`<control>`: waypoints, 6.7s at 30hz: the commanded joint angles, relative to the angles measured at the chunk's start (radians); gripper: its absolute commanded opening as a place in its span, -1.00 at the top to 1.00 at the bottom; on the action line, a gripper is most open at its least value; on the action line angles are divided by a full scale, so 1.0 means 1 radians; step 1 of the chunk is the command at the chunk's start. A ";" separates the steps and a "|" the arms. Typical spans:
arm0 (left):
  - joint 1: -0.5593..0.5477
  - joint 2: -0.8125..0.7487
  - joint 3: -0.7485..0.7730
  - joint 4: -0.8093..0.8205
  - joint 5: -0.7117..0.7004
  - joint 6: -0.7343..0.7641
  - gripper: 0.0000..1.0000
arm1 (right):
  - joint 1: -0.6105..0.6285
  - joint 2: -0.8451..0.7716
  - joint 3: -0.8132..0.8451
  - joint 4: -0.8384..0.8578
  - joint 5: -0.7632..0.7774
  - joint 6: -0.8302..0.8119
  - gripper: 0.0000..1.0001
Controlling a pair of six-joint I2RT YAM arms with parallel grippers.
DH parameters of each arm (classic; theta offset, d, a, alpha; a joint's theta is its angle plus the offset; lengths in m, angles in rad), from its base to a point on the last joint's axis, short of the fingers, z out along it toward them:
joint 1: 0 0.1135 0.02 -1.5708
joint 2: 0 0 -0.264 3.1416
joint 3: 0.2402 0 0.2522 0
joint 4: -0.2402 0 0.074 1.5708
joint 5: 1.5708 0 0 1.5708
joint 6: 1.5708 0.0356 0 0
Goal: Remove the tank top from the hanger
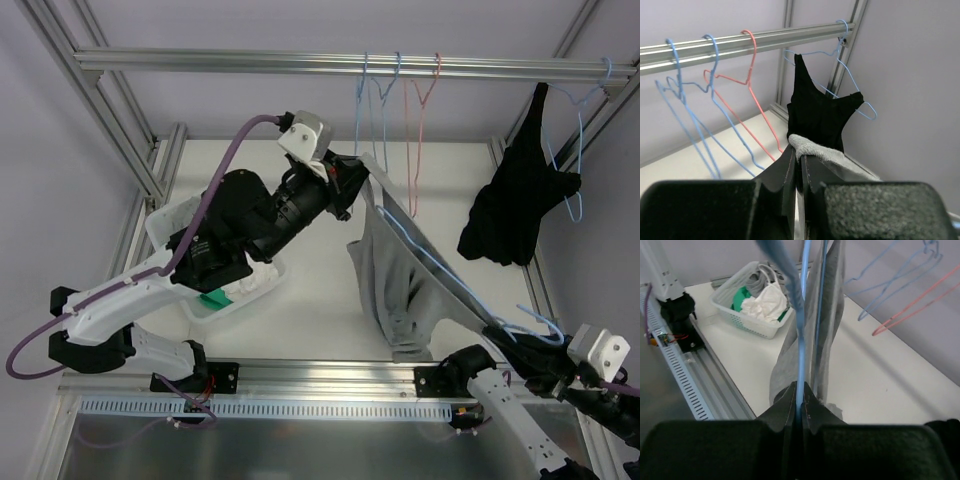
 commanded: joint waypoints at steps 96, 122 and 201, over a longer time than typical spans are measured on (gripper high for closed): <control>0.158 -0.209 -0.956 -0.114 0.493 -0.324 -0.97 | -0.223 0.903 0.047 0.401 0.566 0.281 -0.59; -0.083 0.141 -0.774 -0.201 0.071 -0.463 1.00 | -0.274 0.234 -0.186 0.349 0.584 0.258 -0.99; 0.807 -0.627 -0.530 -0.887 0.259 -0.335 -0.97 | -0.525 0.824 0.335 0.237 0.392 0.174 -0.99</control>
